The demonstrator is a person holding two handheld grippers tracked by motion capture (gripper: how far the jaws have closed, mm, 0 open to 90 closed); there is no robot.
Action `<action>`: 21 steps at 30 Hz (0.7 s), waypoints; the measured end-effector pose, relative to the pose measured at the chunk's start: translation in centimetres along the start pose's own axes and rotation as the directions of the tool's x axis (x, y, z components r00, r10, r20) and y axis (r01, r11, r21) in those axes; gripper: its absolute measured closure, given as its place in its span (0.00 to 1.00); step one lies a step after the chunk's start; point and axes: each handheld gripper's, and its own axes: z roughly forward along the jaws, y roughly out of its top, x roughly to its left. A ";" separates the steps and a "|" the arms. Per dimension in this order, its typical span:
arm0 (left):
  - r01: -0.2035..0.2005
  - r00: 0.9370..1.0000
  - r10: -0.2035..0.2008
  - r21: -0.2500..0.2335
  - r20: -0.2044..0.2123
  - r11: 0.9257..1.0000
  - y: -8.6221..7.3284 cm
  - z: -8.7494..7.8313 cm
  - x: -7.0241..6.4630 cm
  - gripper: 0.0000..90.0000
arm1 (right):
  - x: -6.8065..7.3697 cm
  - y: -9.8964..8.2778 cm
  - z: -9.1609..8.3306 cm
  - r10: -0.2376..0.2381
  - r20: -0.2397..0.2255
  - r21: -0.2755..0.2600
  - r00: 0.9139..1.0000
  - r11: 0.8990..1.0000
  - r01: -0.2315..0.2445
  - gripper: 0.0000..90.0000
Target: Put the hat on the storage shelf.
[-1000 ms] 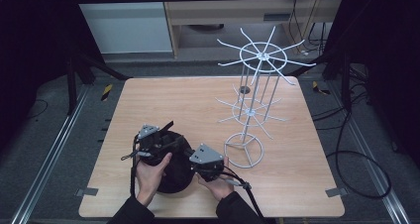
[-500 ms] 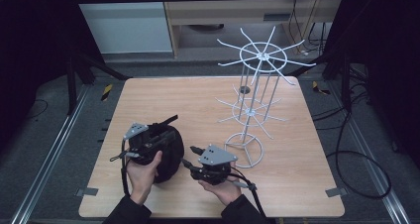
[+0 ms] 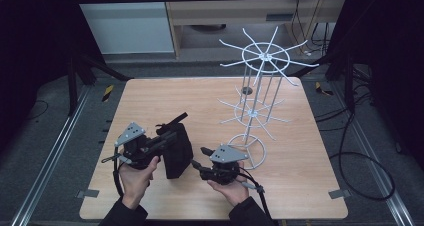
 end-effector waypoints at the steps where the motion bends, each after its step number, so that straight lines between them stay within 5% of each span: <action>1: -0.010 1.000 0.010 0.004 0.017 1.000 0.0 0.1 -0.2 0.90 | -0.1 0.0 0.1 0.004 -0.012 -0.006 1.000 1.000 -0.004 0.52; 5: -0.027 0.998 0.027 0.009 0.053 1.000 0.1 0.3 -0.5 0.90 | -0.2 0.1 0.3 0.028 -0.049 -0.019 0.998 0.999 -0.029 0.57; 8: -0.043 0.997 0.042 0.014 0.069 0.999 0.1 0.4 -0.7 0.90 | -0.3 0.2 0.7 0.051 -0.113 -0.012 0.992 0.999 -0.053 0.85; 9: -0.043 0.997 0.042 0.014 0.069 0.999 0.1 0.4 -0.7 0.90 | -0.3 0.2 0.7 0.051 -0.113 -0.012 0.992 0.999 -0.053 0.85; 10: -0.041 0.996 0.040 0.014 0.074 0.999 0.0 0.3 -0.6 0.90 | -0.3 0.2 0.7 0.053 -0.113 -0.017 0.992 0.998 -0.055 0.97; 13: -0.038 0.997 0.037 0.008 0.063 0.999 0.0 0.1 -0.4 0.90 | -0.2 0.3 0.5 0.052 -0.116 -0.025 0.992 0.998 -0.055 0.99; 15: -0.055 0.998 0.055 -0.005 0.039 0.998 -0.1 -0.1 -0.3 0.85 | 0.0 0.6 0.3 0.031 -0.095 -0.027 0.995 0.999 -0.034 1.00; 16: -0.083 0.996 0.083 -0.004 0.010 0.997 -0.2 -0.4 -0.3 0.73 | 0.3 0.9 0.1 0.022 -0.085 -0.035 0.996 0.999 -0.025 1.00; 21: -0.111 0.994 0.110 -0.019 -0.027 0.994 -0.7 -1.3 -0.4 0.47 | 0.6 1.5 0.0 0.029 -0.050 -0.053 0.998 0.998 -0.032 1.00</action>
